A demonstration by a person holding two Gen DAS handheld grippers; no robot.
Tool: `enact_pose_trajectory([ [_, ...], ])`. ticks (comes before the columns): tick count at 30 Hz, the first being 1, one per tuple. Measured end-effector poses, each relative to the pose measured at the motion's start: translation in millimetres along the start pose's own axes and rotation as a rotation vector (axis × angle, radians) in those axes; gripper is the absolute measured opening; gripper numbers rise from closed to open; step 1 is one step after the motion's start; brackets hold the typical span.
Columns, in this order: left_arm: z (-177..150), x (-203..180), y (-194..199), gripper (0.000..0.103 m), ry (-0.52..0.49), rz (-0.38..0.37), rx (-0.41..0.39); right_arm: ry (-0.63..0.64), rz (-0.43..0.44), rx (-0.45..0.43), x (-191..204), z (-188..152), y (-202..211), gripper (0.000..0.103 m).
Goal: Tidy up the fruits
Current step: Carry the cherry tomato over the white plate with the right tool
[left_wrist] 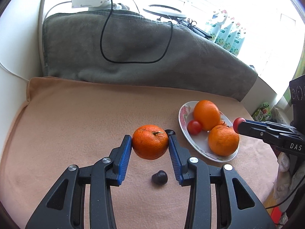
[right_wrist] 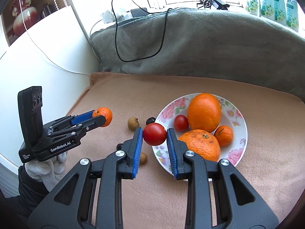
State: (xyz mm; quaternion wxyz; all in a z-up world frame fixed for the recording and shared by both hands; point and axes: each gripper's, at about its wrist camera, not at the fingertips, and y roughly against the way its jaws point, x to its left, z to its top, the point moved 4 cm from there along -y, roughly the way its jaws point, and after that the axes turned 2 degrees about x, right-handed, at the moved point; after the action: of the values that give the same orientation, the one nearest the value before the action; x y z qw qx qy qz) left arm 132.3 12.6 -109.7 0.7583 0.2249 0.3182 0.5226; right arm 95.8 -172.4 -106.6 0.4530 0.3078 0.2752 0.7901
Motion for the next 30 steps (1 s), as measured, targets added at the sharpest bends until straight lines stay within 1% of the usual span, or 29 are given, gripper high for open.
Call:
enact_pose_trajectory([
  [8,6,-26,-13,0.038,-0.034,-0.028,0.012,-0.064,-0.054,-0.026,-45,0,20,0.027],
  [15,5,-45,-24,0.038,-0.058,-0.049,0.031,-0.109,-0.091,-0.038,-78,0,27,0.027],
  [23,4,-62,-35,0.038,-0.08,-0.065,0.054,-0.129,-0.107,-0.026,-99,5,18,0.027],
  [30,1,-73,-44,0.038,-0.095,-0.071,0.075,-0.145,-0.119,0.001,-114,10,-1,0.027],
])
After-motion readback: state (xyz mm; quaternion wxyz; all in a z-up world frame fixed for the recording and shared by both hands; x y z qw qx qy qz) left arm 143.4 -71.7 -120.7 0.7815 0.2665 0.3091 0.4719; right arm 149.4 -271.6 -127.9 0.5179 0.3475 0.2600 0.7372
